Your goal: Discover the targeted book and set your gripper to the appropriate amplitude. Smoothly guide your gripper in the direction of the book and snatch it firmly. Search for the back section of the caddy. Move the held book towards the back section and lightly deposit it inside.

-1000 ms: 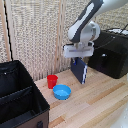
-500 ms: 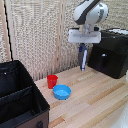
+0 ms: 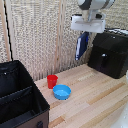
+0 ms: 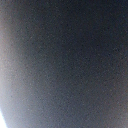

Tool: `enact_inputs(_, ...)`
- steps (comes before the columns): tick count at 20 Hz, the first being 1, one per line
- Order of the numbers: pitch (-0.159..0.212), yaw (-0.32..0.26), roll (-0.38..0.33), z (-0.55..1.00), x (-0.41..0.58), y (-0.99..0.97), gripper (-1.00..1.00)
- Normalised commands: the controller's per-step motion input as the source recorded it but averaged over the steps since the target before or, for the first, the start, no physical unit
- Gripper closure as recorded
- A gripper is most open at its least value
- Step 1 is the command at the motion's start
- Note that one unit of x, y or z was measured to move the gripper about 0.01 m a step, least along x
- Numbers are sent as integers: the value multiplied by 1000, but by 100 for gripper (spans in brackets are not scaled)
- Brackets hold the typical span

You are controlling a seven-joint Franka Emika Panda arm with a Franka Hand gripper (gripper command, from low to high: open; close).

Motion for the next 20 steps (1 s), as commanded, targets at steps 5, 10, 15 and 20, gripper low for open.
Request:
enact_inputs(5,-5,-252,62,712,38,209,100)
enact_inputs(10,-16,-221,61,575,0,379,100)
enact_inputs(15,-13,-184,10,483,0,579,100)
enact_inputs(20,-11,-173,-1,232,1,716,100)
